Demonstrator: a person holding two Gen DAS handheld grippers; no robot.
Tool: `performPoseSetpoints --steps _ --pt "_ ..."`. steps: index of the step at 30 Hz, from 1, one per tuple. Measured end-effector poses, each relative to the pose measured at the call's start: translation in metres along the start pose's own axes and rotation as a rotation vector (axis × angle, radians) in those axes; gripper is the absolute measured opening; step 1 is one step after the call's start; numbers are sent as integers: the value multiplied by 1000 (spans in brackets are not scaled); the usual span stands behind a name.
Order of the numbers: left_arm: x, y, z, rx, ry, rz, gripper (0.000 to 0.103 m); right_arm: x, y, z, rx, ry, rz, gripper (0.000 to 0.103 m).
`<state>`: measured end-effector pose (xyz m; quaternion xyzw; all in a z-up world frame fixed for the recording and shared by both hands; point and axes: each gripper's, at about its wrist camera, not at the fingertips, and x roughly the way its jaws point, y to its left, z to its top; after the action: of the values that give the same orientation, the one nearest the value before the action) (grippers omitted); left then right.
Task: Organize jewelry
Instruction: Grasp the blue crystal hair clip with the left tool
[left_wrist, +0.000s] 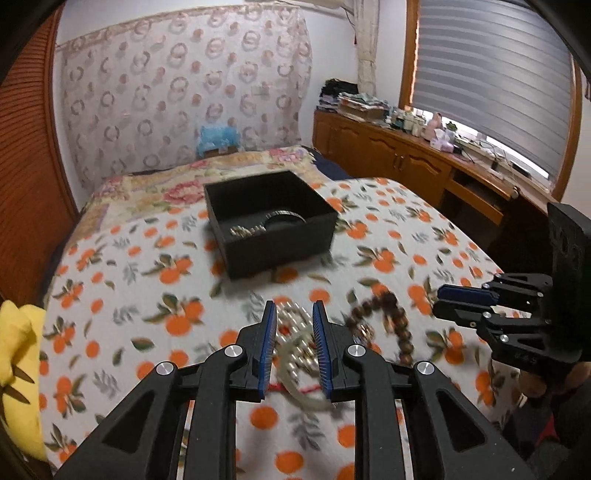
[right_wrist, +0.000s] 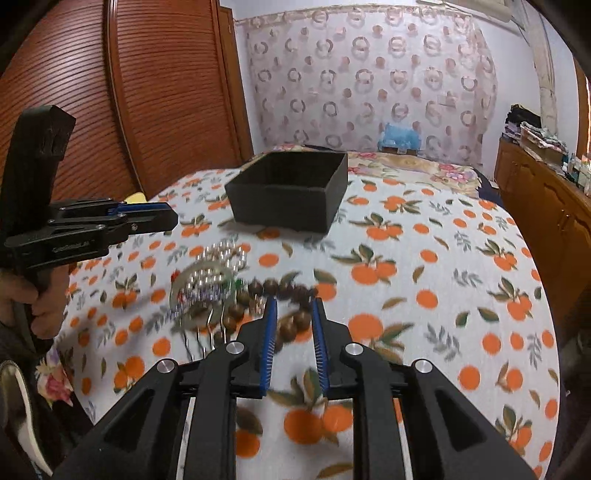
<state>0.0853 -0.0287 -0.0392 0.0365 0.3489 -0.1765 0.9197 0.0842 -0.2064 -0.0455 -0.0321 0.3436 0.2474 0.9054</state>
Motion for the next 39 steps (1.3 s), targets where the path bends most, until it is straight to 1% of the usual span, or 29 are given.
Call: performPoseSetpoints --steps 1,2,3,5,12,15,24,25,26,29,33,34,35,39 --pt "0 -1 -3 0 3 -4 19 0 0 -3 2 5 -1 21" --pt "0 -4 -7 0 10 -12 19 -1 1 -7 3 10 -4 24" --pt "1 -6 -10 0 17 -19 19 -1 2 -10 2 13 -8 28" --pt "3 -9 -15 1 32 -32 19 -1 3 -15 0 20 -11 33" --pt "17 -18 -28 -4 83 -79 19 9 8 -30 -12 62 -17 33" --pt "24 -19 -31 -7 105 -89 19 9 7 -30 -11 56 -14 33" --pt "33 -23 -31 -4 126 -82 19 9 8 -32 -12 53 -1 33" --pt "34 -22 -31 -5 128 -79 23 9 8 -32 -12 52 -1 33" --pt "36 -22 -31 -7 134 -77 25 9 7 -32 -11 53 1 33" --pt "43 -23 -33 -4 160 -73 26 9 8 -32 -10 52 0 33" --pt "45 -22 -34 -11 155 -76 26 9 7 -32 -4 53 5 33" --pt "45 -21 -34 -11 154 -67 21 9 7 -32 -4 53 5 33" --pt "44 -21 -34 -11 153 -66 20 9 7 -32 -4 53 5 33" --pt "38 -20 -34 -19 130 -70 20 10 7 -33 2 55 8 33"
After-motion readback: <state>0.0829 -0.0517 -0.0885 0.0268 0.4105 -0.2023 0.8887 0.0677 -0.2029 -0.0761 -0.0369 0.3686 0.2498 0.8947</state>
